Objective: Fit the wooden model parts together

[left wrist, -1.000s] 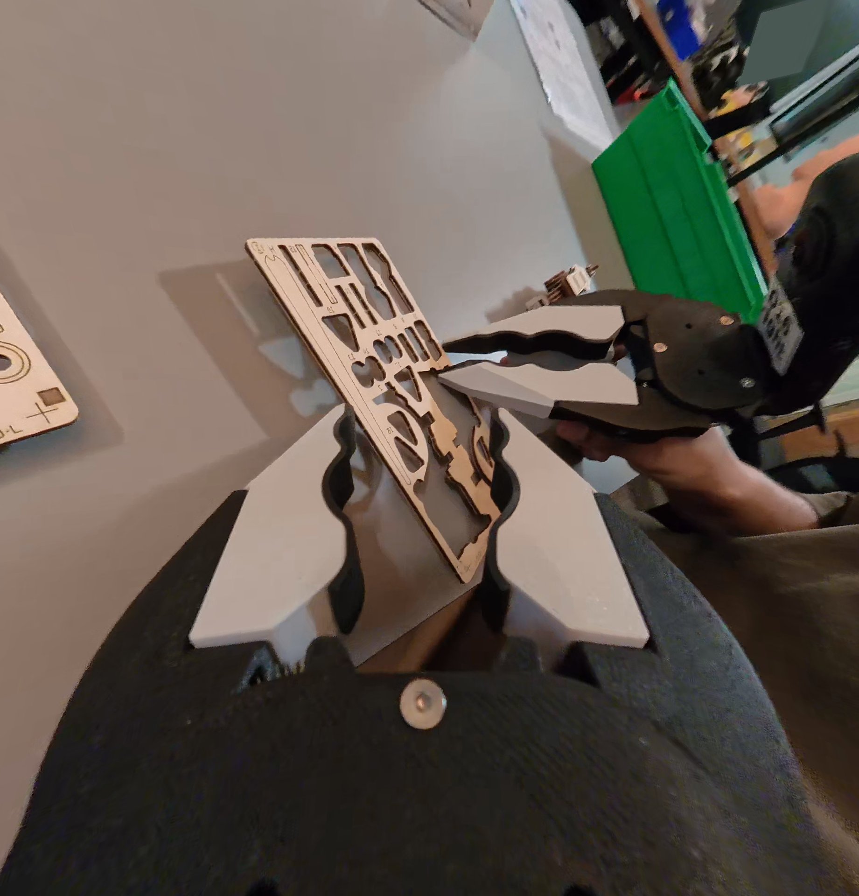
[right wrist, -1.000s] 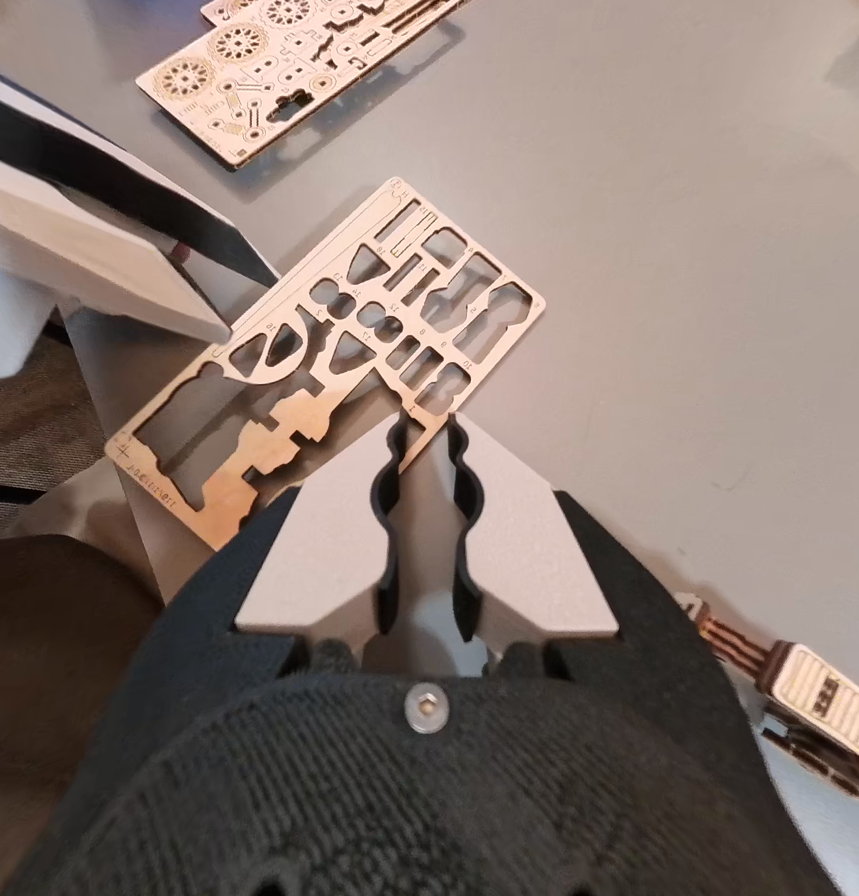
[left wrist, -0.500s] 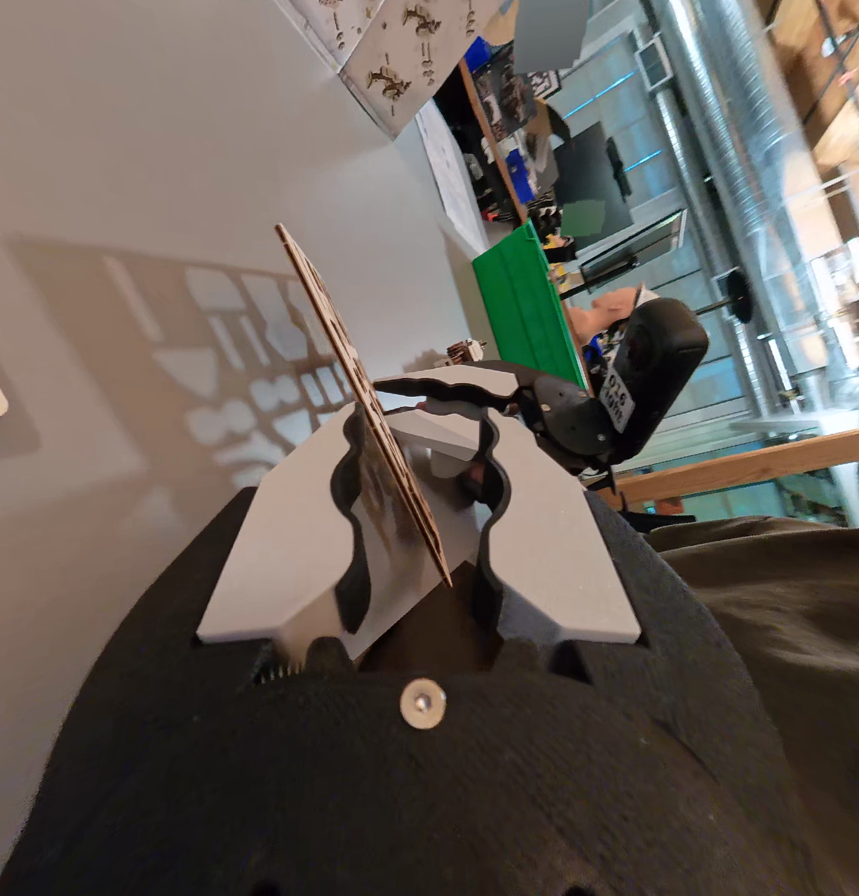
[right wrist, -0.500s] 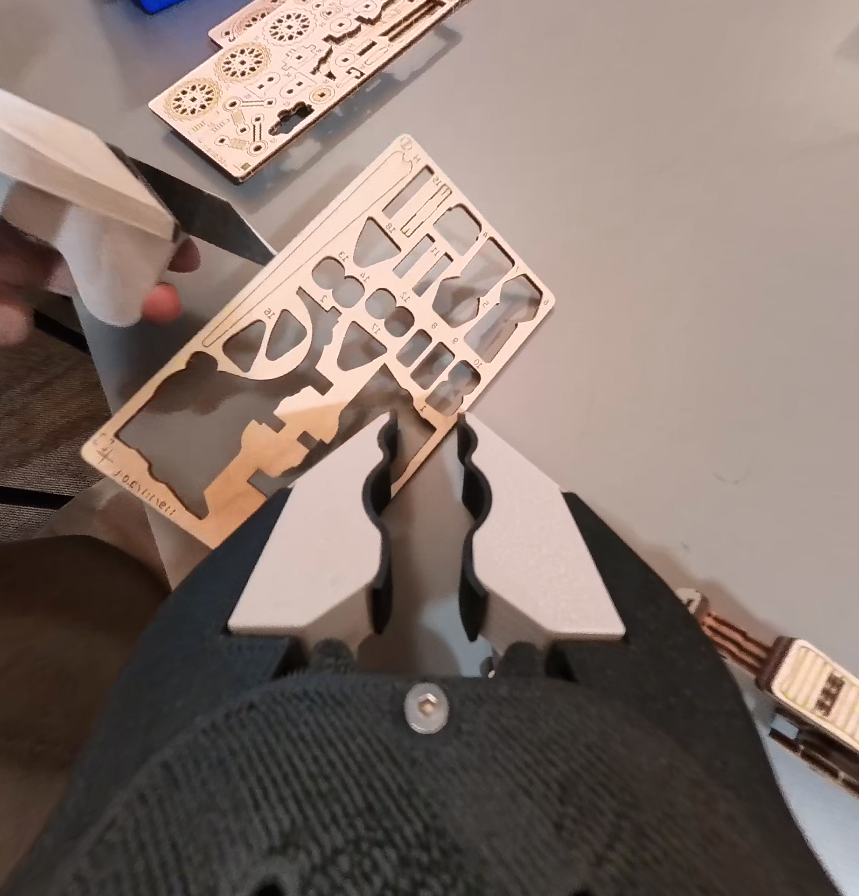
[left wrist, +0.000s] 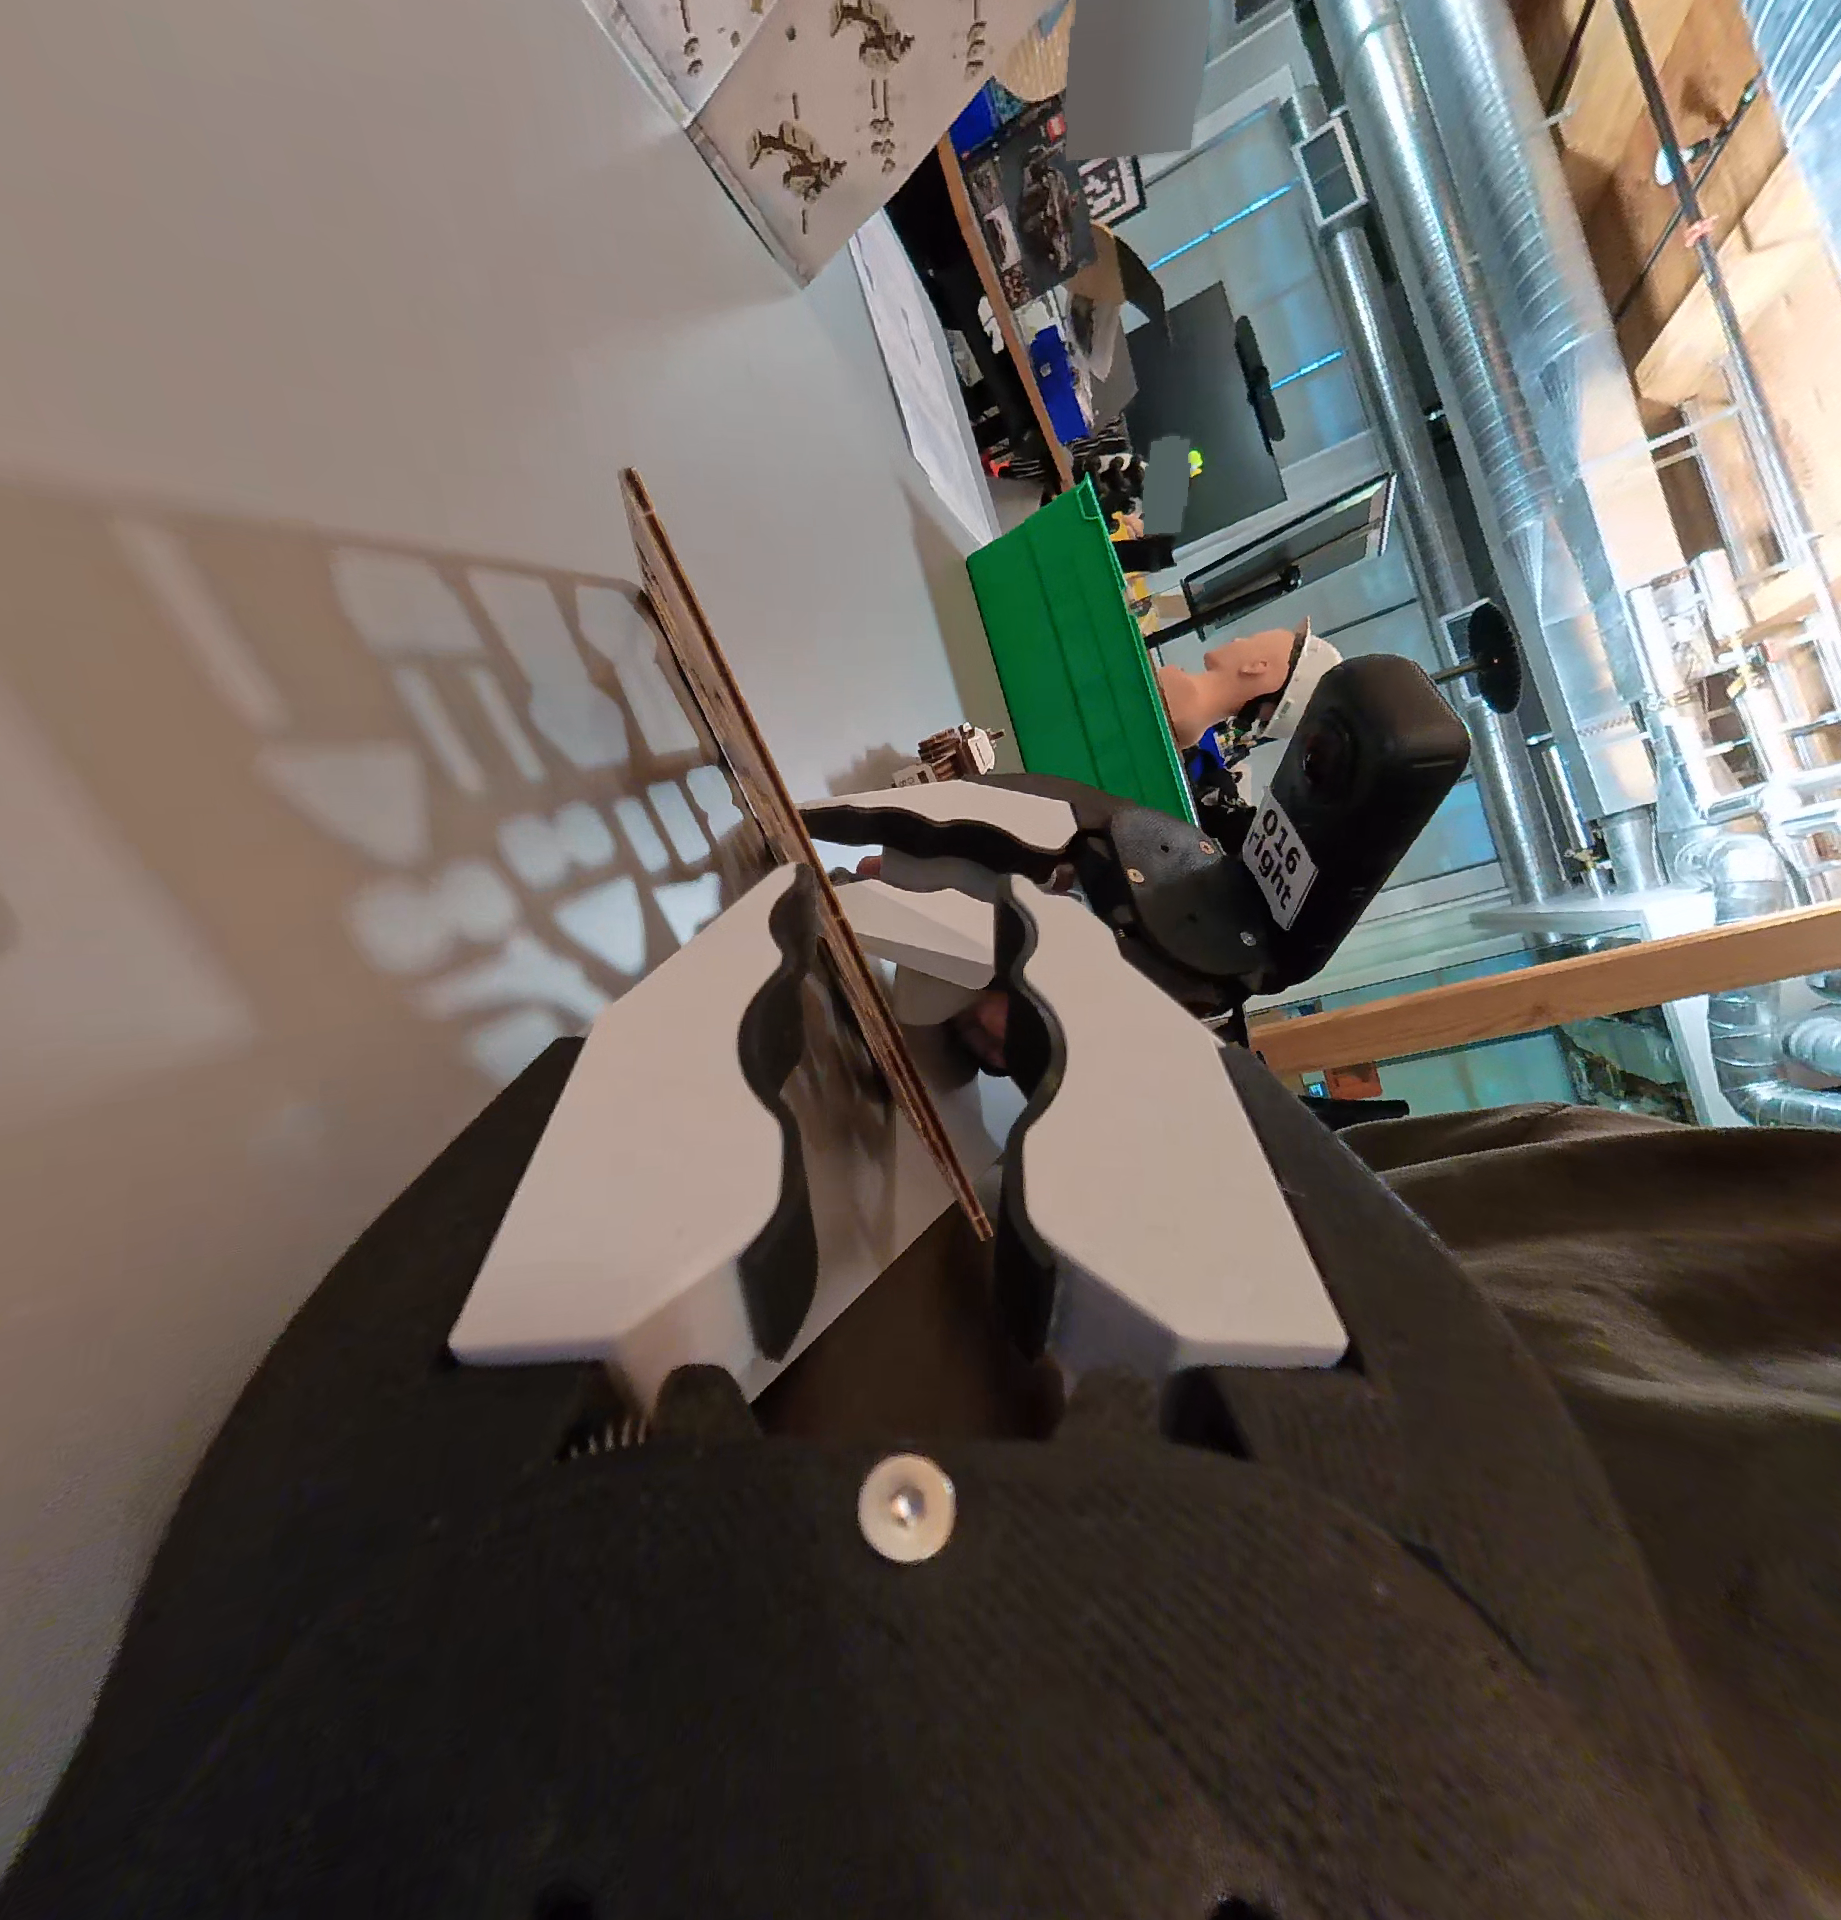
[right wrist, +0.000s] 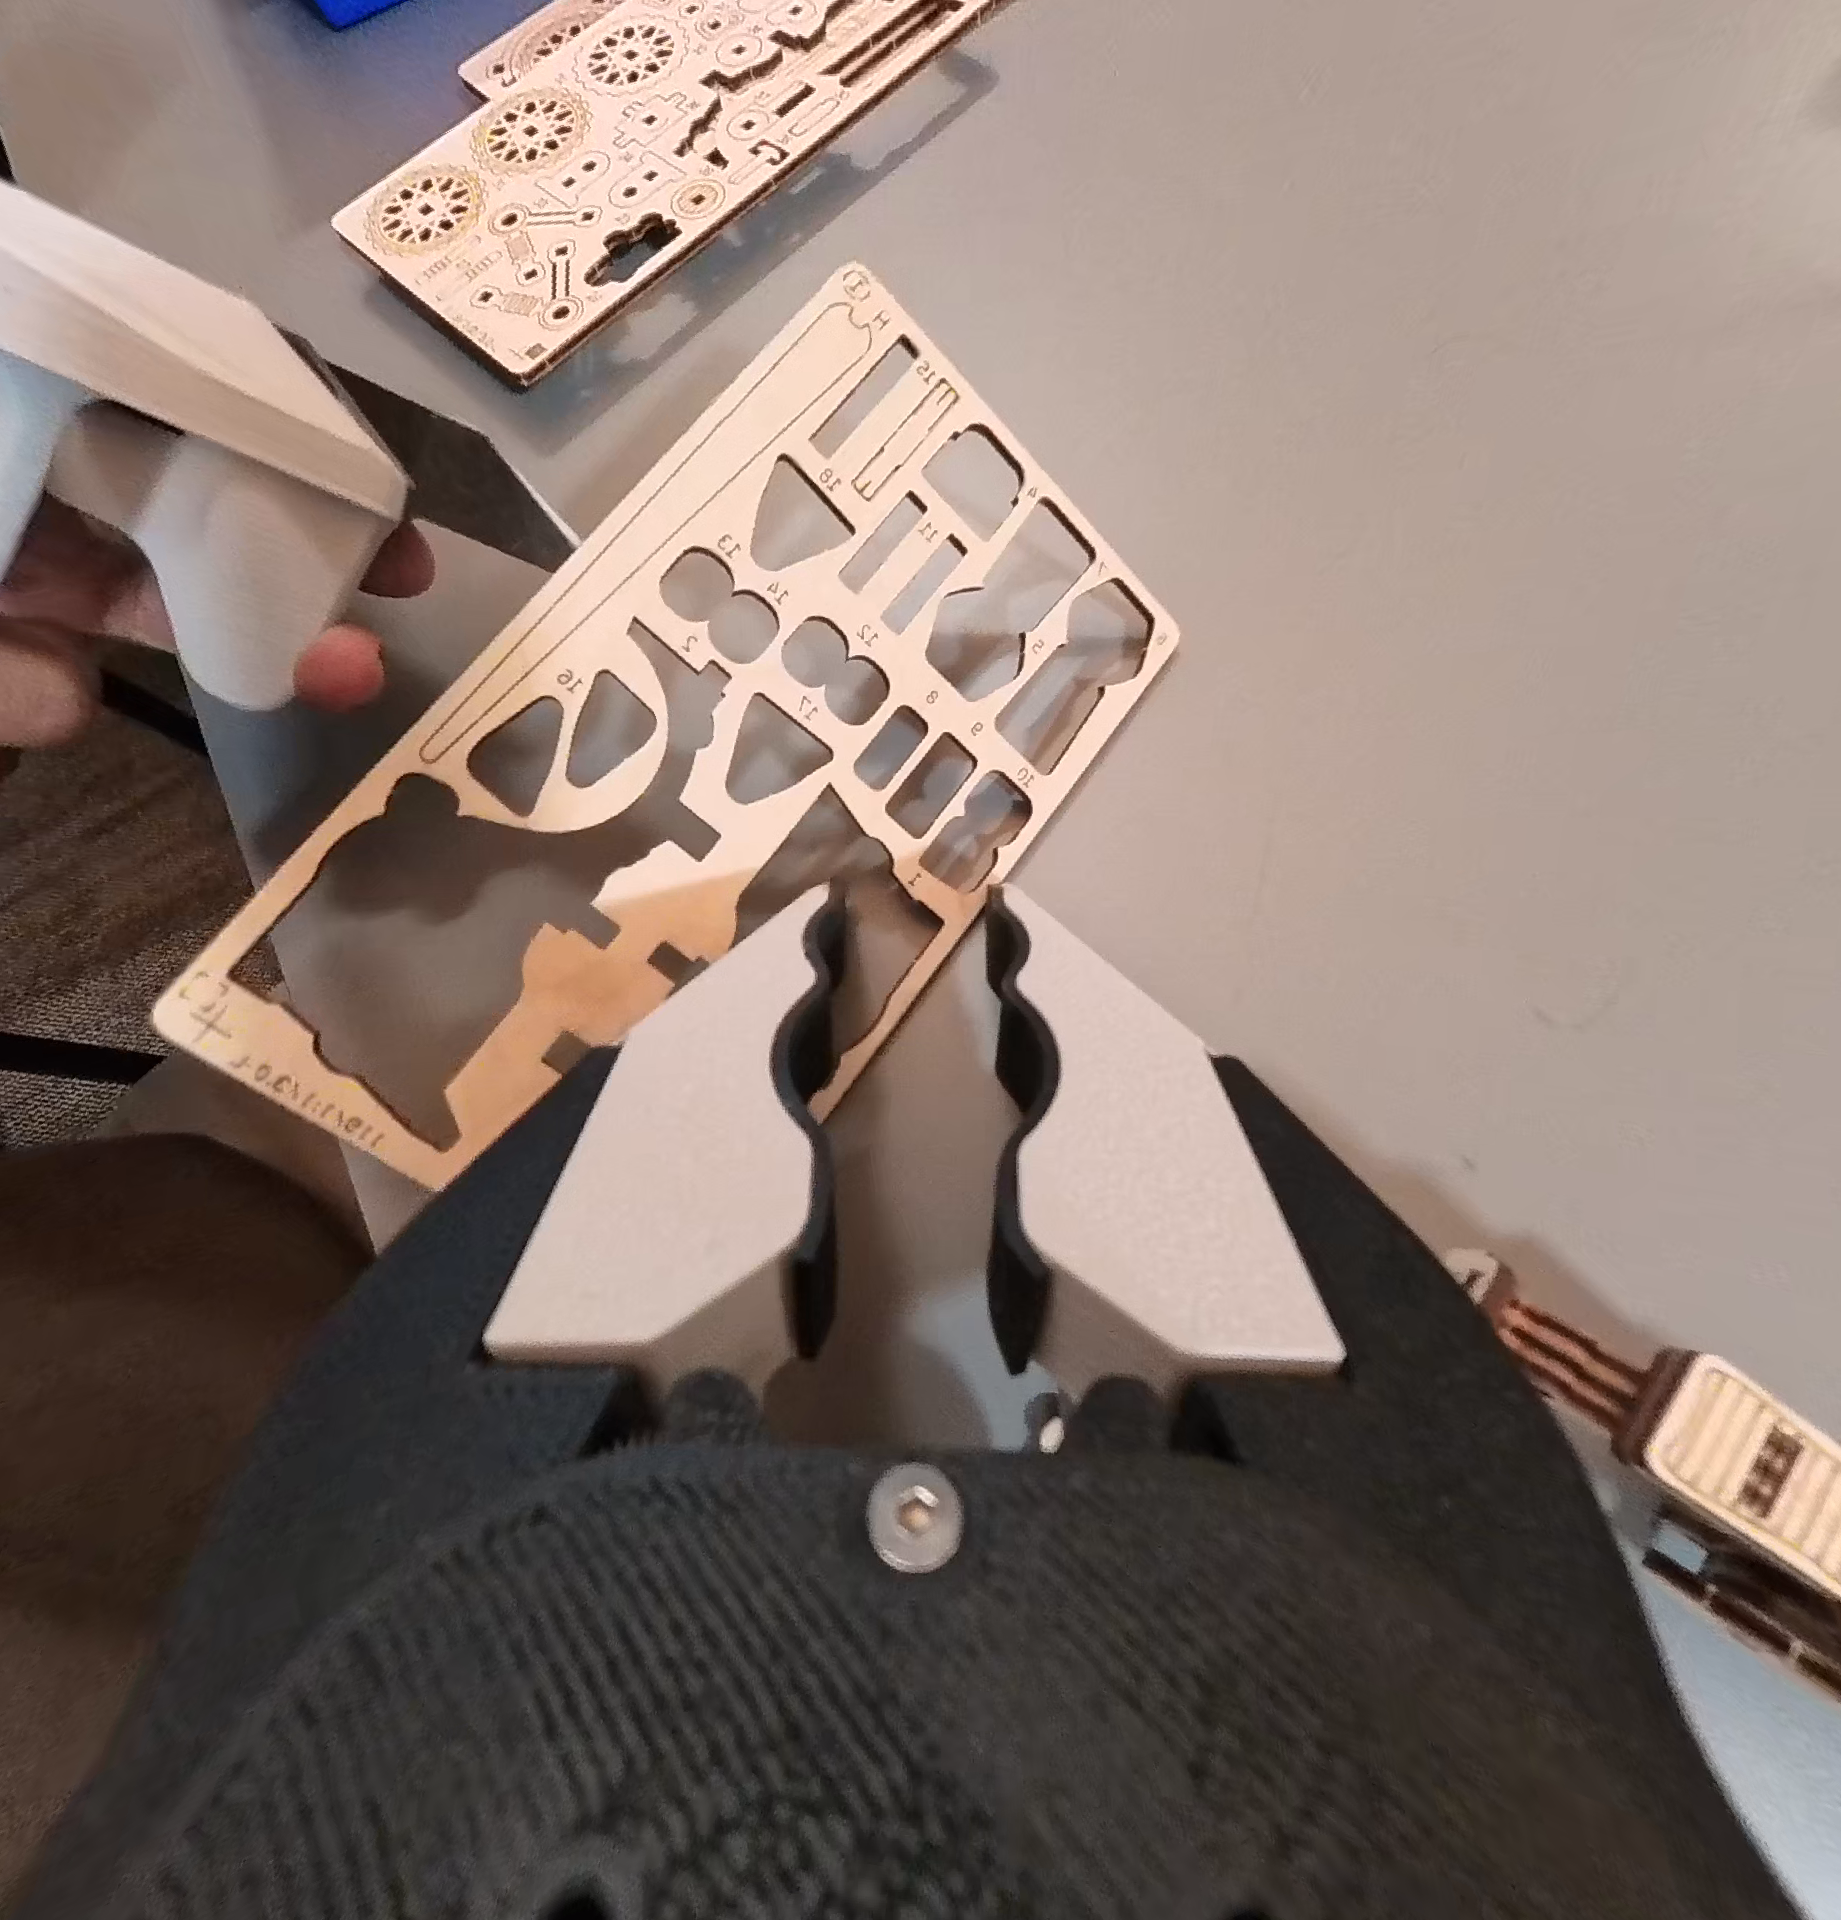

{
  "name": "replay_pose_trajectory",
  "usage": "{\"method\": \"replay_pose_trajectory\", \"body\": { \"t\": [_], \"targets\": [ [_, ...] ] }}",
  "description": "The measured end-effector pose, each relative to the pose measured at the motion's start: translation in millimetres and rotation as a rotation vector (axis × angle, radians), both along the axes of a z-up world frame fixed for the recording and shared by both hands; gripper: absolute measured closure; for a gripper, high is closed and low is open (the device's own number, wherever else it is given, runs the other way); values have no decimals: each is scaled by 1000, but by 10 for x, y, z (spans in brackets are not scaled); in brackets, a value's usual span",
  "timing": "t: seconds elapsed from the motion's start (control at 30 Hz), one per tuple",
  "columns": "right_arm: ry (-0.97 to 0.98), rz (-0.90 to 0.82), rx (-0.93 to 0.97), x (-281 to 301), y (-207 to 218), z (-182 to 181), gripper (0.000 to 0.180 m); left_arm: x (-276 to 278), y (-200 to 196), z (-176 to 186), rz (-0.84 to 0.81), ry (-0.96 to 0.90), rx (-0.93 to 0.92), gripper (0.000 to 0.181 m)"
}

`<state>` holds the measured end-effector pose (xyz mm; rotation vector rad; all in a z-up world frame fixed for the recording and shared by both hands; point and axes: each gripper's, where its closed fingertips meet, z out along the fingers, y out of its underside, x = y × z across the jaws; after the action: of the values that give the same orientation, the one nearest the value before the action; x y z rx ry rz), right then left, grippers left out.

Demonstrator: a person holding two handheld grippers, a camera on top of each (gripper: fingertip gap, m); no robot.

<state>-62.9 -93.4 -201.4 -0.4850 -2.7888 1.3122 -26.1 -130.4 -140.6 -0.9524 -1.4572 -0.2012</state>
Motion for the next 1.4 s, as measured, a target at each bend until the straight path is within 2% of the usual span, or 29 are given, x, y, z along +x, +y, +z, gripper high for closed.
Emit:
{"method": "replay_pose_trajectory", "body": {
  "t": [0.97, 1.17, 1.4],
  "targets": [
    [-25, 1, -14, -4, 18, 11, 153, 10, 30, -37, -22, -8, 10, 156],
    [-35, 1, -24, -6, 19, 23, 153, 50, 114, -5, -78, 8, 42, 167],
    [-43, 6, -25, 1, 18, 21, 155, 62, 142, 14, -97, 18, 60, 171]
  ]
}}
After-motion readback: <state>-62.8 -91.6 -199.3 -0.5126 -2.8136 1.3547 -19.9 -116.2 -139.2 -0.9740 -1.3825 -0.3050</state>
